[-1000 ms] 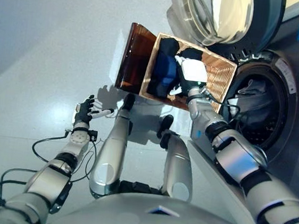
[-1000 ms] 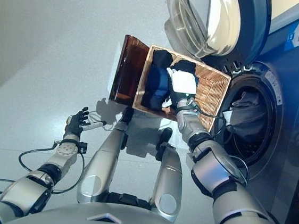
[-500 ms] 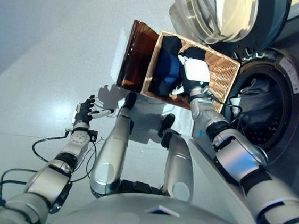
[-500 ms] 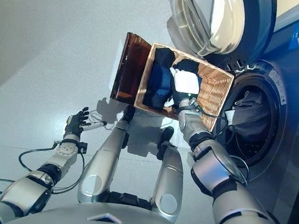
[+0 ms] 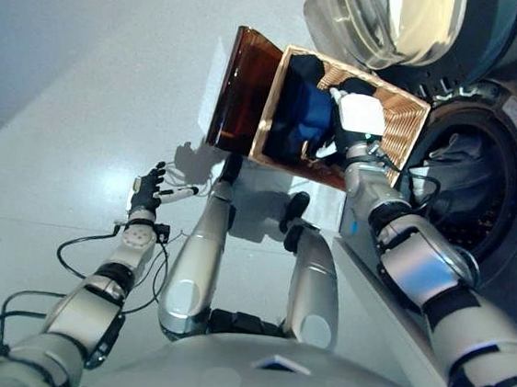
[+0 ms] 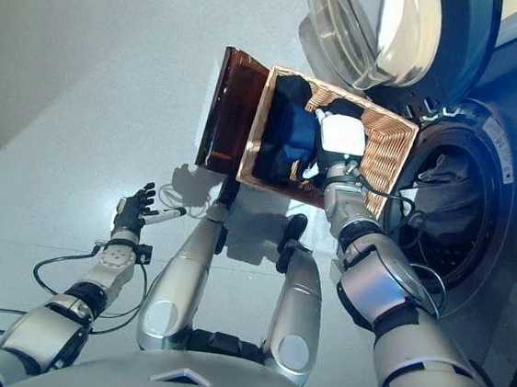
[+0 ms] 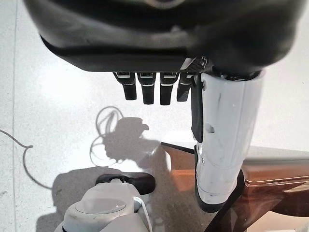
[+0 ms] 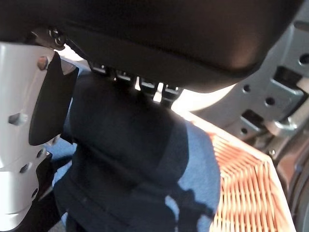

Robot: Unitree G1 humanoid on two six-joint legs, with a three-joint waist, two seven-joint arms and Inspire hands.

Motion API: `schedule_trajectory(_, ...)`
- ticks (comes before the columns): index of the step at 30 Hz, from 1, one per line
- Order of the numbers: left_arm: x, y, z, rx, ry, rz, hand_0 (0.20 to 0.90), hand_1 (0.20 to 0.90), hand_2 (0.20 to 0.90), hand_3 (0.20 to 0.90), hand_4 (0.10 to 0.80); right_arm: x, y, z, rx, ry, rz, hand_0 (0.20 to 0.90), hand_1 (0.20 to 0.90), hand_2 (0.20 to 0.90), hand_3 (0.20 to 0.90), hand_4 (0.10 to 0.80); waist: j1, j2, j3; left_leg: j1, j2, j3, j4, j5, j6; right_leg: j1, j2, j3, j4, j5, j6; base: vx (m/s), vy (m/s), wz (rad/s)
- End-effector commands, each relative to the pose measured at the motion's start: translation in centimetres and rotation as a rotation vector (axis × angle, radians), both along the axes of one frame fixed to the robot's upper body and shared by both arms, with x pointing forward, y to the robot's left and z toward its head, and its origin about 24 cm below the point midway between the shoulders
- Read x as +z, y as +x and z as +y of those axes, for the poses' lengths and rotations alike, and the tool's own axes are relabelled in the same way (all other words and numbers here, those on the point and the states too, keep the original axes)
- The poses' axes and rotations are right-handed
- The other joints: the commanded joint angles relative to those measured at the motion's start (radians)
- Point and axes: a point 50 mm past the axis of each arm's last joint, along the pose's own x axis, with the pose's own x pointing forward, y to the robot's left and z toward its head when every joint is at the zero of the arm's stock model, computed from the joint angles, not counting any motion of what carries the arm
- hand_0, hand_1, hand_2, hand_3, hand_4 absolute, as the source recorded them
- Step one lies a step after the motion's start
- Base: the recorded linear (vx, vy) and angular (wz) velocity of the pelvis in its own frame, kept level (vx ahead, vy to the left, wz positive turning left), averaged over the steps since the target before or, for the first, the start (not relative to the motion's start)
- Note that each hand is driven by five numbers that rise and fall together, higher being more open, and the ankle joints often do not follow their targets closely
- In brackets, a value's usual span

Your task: Pick up the clothes and place them into the washing machine

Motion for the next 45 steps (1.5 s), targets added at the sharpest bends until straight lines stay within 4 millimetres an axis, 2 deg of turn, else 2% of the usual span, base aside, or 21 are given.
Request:
schedule_trajectory(1,0.6,0.1,0.4,-0.001,0.023,-0.056,0.900,0.900,0.900,0.900,0.800,3.2,1.1,-3.1,-0.095,-0.023,-0.131,0.359,0.359,0.359,0.359,0.414,0.021,0.026,-0.030,-0.024,-0.038,0.037,0.073,-0.077,-0.007,0.011,0.011,0.016,-0.097,0.101,-0.024,0.009,0.002,0.09)
schedule_trajectory(2,0.6,0.1,0.5,-0.001,0.025,-0.055,0.900,0.900,0.900,0.900,0.800,3.4,1.1,-3.1,-0.098,-0.024,-0.135,0.233,0.233,0.233,0.233,0.324,0.021,0.027,-0.030,-0.025,-0.038,0.037,0.072,-0.076,-0.007,0.010,0.011,0.015,-0.097,0.102,-0.024,0.008,0.002,0.05)
schedule_trajectory(3,0.6,0.1,0.5,-0.002,0.026,-0.056,0.900,0.900,0.900,0.900,0.800,3.4,1.2,-3.1,-0.098,-0.023,-0.137,0.200,0.200,0.200,0.200,0.300,0.021,0.028,-0.031,-0.025,-0.038,0.037,0.070,-0.076,-0.007,0.009,0.011,0.016,-0.098,0.102,-0.024,0.013,-0.008,0.03)
schedule_trajectory(21,0.5,0.0,0.4,-0.002,0.027,-0.054,0.900,0.900,0.900,0.900,0.800,3.8,1.4,-2.2,-0.065,-0.004,-0.168,0.200,0.200,0.200,0.200,0.300,0.012,0.028,-0.040,-0.014,-0.041,0.037,0.054,-0.071,-0.007,0.015,0.012,0.018,-0.112,0.108,-0.019,0.000,0.000,0.00)
schedule_trajectory(33,0.3,-0.3,0.6,0.002,0.035,-0.043,0.900,0.900,0.900,0.900,0.800,2.9,1.0,-2.0,-0.068,0.041,-0.159,0.200,0.200,0.200,0.200,0.300,0.010,0.023,-0.045,0.004,-0.041,0.035,0.043,-0.066,-0.005,0.037,0.011,0.018,-0.123,0.112,-0.018,0.000,0.000,0.00)
schedule_trajectory(37,0.2,-0.5,0.7,0.004,0.035,-0.034,0.900,0.900,0.900,0.900,0.800,2.8,0.8,-1.9,-0.075,0.106,-0.168,0.200,0.200,0.200,0.200,0.300,0.003,0.019,-0.051,0.028,-0.040,0.041,0.023,-0.061,-0.005,0.056,0.010,0.024,-0.142,0.121,-0.016,0.000,0.009,-0.01)
schedule_trajectory(42,-0.1,-0.8,0.9,0.022,0.031,-0.018,0.900,0.900,0.900,0.900,0.800,2.3,0.2,-2.1,-0.108,0.283,-0.185,0.200,0.200,0.200,0.200,0.300,-0.018,0.016,-0.062,0.055,-0.041,0.056,0.009,-0.059,-0.002,0.079,0.008,0.038,-0.167,0.136,-0.012,-0.007,0.017,-0.12)
schedule_trajectory(45,-0.4,-1.1,0.9,0.031,0.027,-0.005,0.900,0.900,0.900,0.900,0.800,1.4,-0.4,-2.3,-0.143,0.365,-0.179,0.200,0.200,0.200,0.200,0.300,-0.029,0.015,-0.069,0.065,-0.039,0.066,0.006,-0.058,0.000,0.089,0.008,0.046,-0.174,0.140,-0.011,-0.007,0.009,-0.03)
